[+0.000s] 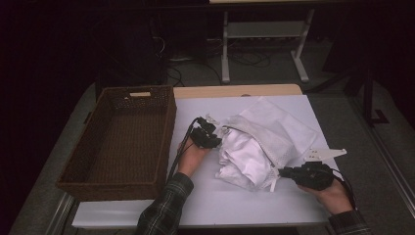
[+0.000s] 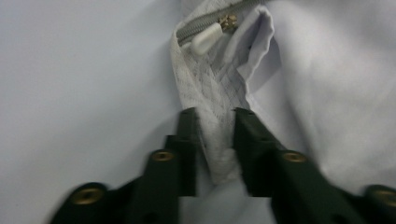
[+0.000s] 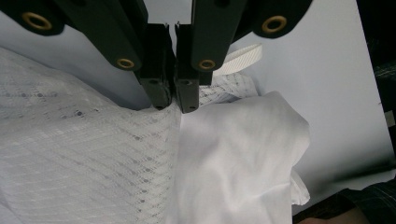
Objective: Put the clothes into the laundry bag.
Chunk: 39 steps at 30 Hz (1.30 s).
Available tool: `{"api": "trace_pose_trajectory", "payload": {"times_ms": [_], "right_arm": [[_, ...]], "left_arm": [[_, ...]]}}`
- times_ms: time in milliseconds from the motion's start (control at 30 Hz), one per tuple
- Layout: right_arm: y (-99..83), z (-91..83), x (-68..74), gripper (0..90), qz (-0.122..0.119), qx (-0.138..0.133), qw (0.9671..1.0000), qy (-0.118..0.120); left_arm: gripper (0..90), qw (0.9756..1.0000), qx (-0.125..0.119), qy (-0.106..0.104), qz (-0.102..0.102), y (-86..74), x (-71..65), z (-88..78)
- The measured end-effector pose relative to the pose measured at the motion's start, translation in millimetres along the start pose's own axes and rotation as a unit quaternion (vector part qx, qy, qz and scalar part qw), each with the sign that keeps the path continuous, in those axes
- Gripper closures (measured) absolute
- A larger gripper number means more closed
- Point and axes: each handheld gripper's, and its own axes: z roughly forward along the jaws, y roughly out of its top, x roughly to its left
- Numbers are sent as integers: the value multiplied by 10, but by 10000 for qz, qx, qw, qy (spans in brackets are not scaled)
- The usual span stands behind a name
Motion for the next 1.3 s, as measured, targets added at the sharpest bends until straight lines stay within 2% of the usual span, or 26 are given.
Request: {"api": "trace_pose_trajectory", "payload": {"times_ms": [33,100,133,333,700,867,1133,1167,1300], "right_arm": [[0,0,0,861,0,0,10000,0],[-2,-3,0,861,23,5,10000,-2],[-4,-12,-8,861,10,-2,10000,-14],[-9,-41,-29,861,1,17,9999,-103],[-17,-110,-165,861,43,18,9994,-338],[-21,-142,-286,861,81,26,9984,-567],[-20,-134,-386,861,123,36,9971,-751],[-21,-130,-396,852,130,26,9970,-758],[11,-224,-350,660,273,-213,9966,-744]], "left_arm": [[808,10000,0,0,0,0,0,0],[808,10000,24,3,-19,-5,15,-18],[874,10000,43,-21,-26,-10,16,-29],[879,9998,-41,-73,-161,-77,-23,-139],[878,9995,33,-263,-143,-267,-193,-407],[878,9983,14,-579,-93,-414,-348,-551],[877,9955,-25,-941,-74,-618,-511,-663],[876,9952,-48,-974,-73,-641,-519,-671],[868,9941,-148,-1064,-164,-673,-496,-667]]}}
